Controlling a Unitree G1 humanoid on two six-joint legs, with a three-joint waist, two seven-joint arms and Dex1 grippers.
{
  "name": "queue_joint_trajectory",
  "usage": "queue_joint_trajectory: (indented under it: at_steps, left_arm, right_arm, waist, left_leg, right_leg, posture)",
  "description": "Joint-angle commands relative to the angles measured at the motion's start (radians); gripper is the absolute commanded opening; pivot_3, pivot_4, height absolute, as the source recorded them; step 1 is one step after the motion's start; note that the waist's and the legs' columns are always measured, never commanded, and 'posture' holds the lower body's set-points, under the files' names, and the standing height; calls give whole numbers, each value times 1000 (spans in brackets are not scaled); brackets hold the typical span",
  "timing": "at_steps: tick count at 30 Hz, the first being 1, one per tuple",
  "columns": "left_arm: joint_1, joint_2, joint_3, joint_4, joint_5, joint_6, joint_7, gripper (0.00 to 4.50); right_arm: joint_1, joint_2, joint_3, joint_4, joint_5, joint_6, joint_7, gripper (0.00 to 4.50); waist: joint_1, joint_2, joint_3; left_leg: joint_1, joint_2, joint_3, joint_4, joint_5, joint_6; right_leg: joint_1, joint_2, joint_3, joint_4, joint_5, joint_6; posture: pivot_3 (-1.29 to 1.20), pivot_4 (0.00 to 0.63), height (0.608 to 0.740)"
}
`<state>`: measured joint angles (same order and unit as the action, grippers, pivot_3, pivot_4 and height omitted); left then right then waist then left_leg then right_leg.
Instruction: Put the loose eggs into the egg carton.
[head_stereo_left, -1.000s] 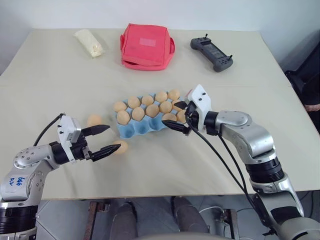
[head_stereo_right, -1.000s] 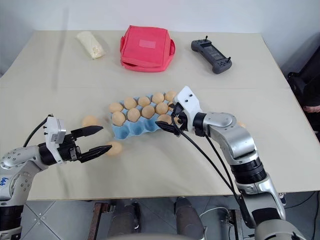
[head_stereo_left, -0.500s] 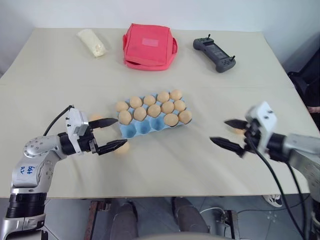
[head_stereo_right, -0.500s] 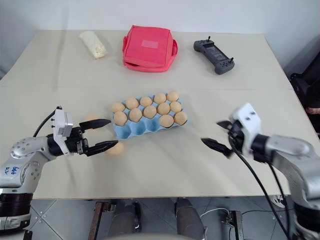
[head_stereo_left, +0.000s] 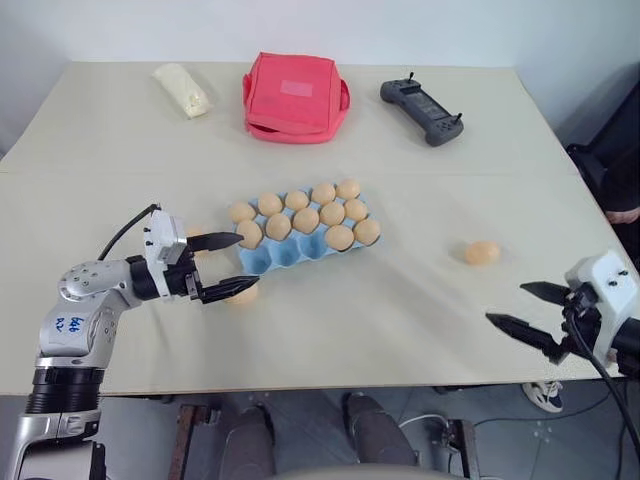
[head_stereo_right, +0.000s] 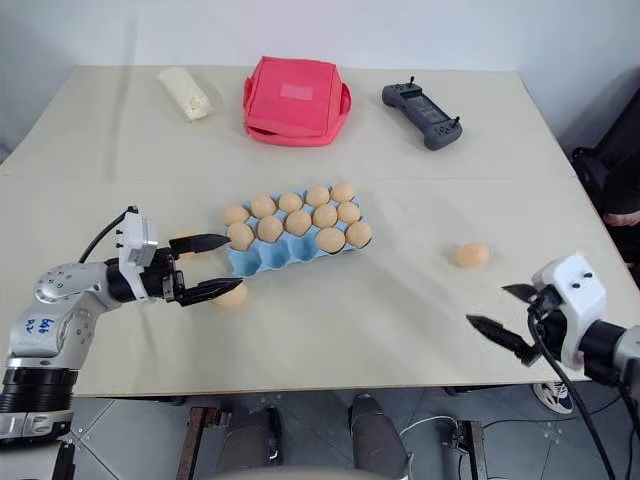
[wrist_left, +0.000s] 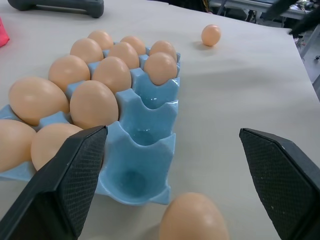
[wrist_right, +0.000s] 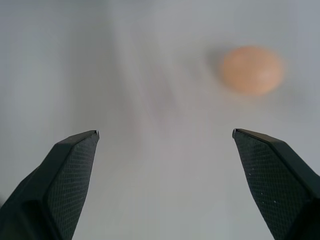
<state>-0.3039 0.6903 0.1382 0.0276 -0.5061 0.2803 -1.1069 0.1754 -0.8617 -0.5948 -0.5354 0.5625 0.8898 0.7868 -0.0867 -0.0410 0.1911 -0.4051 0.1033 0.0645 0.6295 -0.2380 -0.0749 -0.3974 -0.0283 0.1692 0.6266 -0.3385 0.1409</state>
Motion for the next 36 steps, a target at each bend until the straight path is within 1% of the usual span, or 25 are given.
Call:
queue_joint_trajectory:
  at_steps: [1, 7, 11, 19, 22, 25, 26, 27, 29, 32, 36]
  left_arm:
    - [4, -7, 20, -24, -4, -34, 0, 4500]
    - [59, 1, 55, -68, -12, -37, 20, 4500]
    - [110, 6, 75, -111, -15, -32, 38, 4500]
    - [185, 5, 120, -188, -23, -9, 92, 4500]
    - [209, 7, 135, -212, -27, -1, 107, 4500]
    - [224, 8, 143, -226, -30, 3, 114, 4500]
    - [226, 9, 145, -228, -30, 4, 116, 4500]
    - [227, 9, 147, -229, -30, 5, 117, 4500]
    - [230, 9, 150, -231, -31, 6, 118, 4500]
    - [232, 12, 155, -232, -32, 7, 118, 4500]
    - [230, 15, 161, -227, -32, 8, 116, 4500]
  right_arm:
    - [-75, 22, 35, 75, -31, -51, -62, 4485]
    - [-250, 62, 149, 248, -68, -106, -122, 4485]
    - [-381, 104, 216, 413, -108, -156, -156, 4485]
    - [-493, 124, 334, 584, -165, -208, -134, 4485]
    - [-506, 130, 345, 594, -176, -222, -144, 3913]
    - [-507, 126, 351, 583, -181, -231, -135, 2824]
    - [-508, 124, 352, 578, -181, -232, -133, 2521]
    - [-507, 120, 352, 571, -181, -231, -132, 2320]
    - [-506, 108, 353, 549, -186, -232, -129, 2179]
    - [-517, 97, 350, 493, -178, -213, -126, 2166]
    - [-588, 112, 375, 357, -122, -134, -122, 2146]
  waist:
    - [1, 0, 0]
    - [-2, 0, 0]
    - [0, 1, 0]
    - [2, 1, 1]
    - [1, 1, 1]
    - [1, 1, 1]
    - [1, 1, 1]
    - [1, 1, 1]
    - [1, 2, 1]
    - [0, 2, 1]
    - [-4, 2, 1]
  left_leg:
    - [0, 0, 0, 0, 0, 0]
    - [1, 0, 0, -1, 0, 1]
    - [0, 0, 0, -2, 0, 1]
    - [0, 0, 0, -3, -1, 0]
    - [0, 0, 0, -3, -1, 0]
    - [0, 0, 0, -3, -1, 0]
    - [0, 0, 0, -3, -1, 0]
    - [0, 0, 0, -3, -1, 0]
    - [0, 0, 0, -2, -1, 0]
    - [0, 0, 0, -2, -1, 0]
    - [0, 0, 0, -3, -1, 0]
  right_leg:
    - [0, 0, 0, 0, 0, 0]
    - [0, 0, 0, 0, 1, 0]
    - [0, 0, 0, 0, 2, 2]
    - [0, 0, 0, 0, 3, 6]
    - [0, 0, 0, 0, 3, 7]
    - [0, 0, 0, 0, 3, 7]
    - [0, 0, 0, 0, 3, 7]
    - [0, 0, 0, 0, 3, 7]
    - [0, 0, 0, 0, 3, 7]
    - [0, 0, 0, 0, 3, 6]
    - [-1, 0, 0, 0, 3, 6]
  posture:
    - [0, 150, 740]
    - [0, 150, 740]
    - [0, 150, 740]
    - [0, 150, 740]
    - [0, 150, 740]
    - [0, 150, 740]
    - [0, 150, 740]
    - [0, 150, 740]
    - [0, 150, 740]
    - [0, 150, 740]
    - [0, 150, 740]
